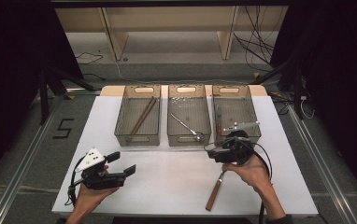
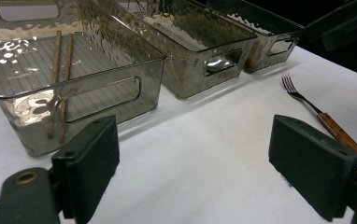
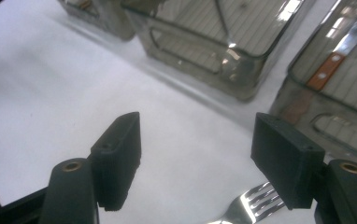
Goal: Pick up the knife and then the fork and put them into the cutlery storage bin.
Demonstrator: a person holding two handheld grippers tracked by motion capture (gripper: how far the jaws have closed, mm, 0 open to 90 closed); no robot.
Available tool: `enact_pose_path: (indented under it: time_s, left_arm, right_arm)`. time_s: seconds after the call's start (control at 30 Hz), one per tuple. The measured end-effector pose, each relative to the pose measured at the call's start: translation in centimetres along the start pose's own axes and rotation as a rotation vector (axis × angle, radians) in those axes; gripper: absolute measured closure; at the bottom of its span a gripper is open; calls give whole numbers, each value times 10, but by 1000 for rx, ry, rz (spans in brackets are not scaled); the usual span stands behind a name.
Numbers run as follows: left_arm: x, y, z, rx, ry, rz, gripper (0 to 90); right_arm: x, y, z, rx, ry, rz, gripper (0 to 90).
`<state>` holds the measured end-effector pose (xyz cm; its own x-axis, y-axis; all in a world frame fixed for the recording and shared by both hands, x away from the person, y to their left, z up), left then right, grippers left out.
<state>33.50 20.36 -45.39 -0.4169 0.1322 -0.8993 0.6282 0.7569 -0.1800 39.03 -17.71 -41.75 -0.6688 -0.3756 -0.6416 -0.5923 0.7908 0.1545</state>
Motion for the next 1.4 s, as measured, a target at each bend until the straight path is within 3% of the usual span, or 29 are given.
enact_pose_path:
  time_s: [0.27,0.57,1.23,1.4]
  left_arm:
    - [0,0,0,1,-4,-3,160]
    - [0,0,0,2,0,1,160]
    - [0,-1,0,3,2,4,160]
    - [0,-1,0,3,3,5,160]
  right_arm:
    - [17,16,4,-26,14,-28,354]
    - [41,38,12,-72,72,-69,426]
    - [82,62,27,-107,196,-157,857]
    - [89,69,33,-122,244,-196,900]
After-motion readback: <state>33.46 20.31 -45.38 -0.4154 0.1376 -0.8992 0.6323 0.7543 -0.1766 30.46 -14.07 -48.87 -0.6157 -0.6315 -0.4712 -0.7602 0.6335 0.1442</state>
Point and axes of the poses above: each handheld gripper's, and its own axes: z roughly forward along the jaws, x roughly out of its underside, y roughly to its left, the point moved 3 cm from there along z, roughly forward along the jaws, and after that the axes turned 1 degree about y, right-handed, at the moved point
